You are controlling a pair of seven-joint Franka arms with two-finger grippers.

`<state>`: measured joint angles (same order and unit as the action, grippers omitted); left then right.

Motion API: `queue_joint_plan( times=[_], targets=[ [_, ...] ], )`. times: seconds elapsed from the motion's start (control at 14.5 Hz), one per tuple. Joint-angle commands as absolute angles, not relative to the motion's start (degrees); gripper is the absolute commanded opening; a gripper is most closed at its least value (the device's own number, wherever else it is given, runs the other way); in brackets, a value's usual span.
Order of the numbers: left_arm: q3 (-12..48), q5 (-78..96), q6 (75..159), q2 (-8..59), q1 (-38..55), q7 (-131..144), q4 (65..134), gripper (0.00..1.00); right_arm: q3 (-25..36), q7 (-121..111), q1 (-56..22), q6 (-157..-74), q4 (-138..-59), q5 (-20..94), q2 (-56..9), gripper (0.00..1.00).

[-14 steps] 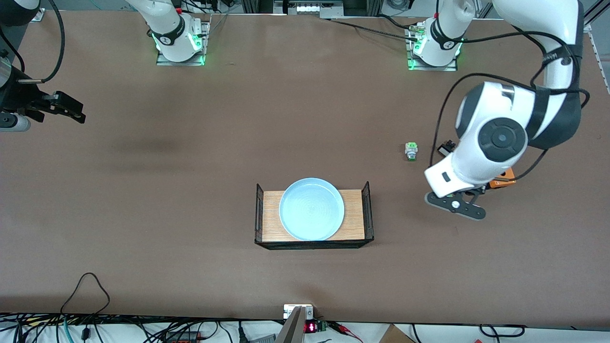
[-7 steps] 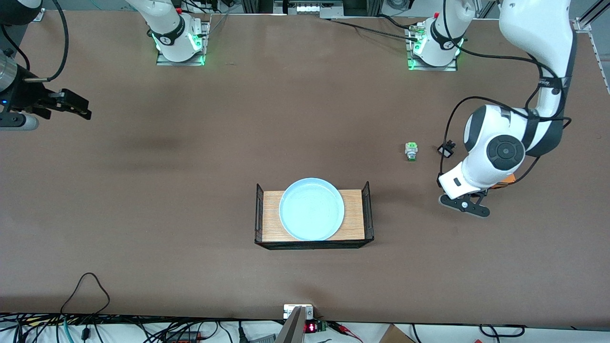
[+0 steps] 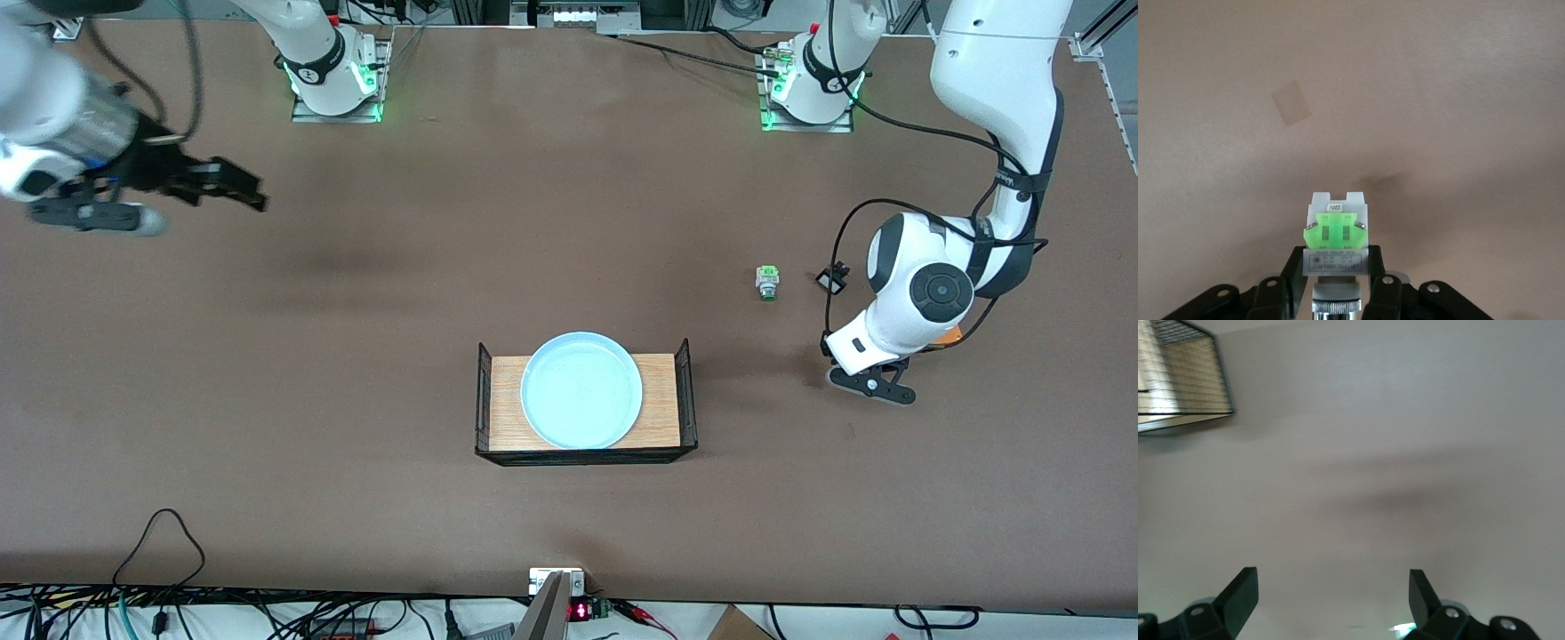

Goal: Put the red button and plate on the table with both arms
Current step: 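Lower and release the switch while the right gripper reaches the plate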

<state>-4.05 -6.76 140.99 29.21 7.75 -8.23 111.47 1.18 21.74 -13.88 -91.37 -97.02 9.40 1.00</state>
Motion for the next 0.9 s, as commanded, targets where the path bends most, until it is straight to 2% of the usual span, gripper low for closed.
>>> queue_joint_plan(
  times=[0.0, 0.21, 0.28, 0.35, 0.41, 0.48, 0.83],
  targets=[
    [-3.5, -6.4, 146.7, 31.6, 6.5, -9.8, 112.0, 0.34, 1.8, 29.7, -20.4, -93.7, -95.8, 11.7, -1.0, 1.0],
    [-3.4, -6.2, 147.0, 31.6, 6.5, -9.2, 113.0, 0.36, 1.8, 32.9, -28.0, -96.0, -92.4, 11.7, -6.0, 1.0],
    [-3.4, -6.2, 147.0, 31.6, 6.5, -9.2, 113.1, 0.39, 1.8, 38.5, -29.8, -96.9, -90.4, 12.5, -8.4, 1.0],
    [-3.4, -6.2, 146.9, 31.6, 6.5, -9.3, 113.1, 0.47, 1.8, 43.9, -30.9, -98.2, -89.1, 13.7, -10.4, 1.0],
    [-3.4, -6.2, 146.7, 31.6, 6.5, -9.3, 113.1, 0.69, 1.8, 47.9, -32.2, -100.1, -88.4, 14.2, -11.7, 1.0],
    [-3.4, -6.2, 146.5, 31.6, 6.4, -9.2, 113.1, 1.0, 1.8, 50.9, -33.5, -101.8, -88.2, 14.2, -12.7, 1.0],
    [-3.3, -6.1, 142.7, 29.3, 7.2, -8.6, 112.6, 1.0, 1.8, 64.2, -36.6, -109.9, -86.6, 14.3, -17.7, 1.0]
  ],
)
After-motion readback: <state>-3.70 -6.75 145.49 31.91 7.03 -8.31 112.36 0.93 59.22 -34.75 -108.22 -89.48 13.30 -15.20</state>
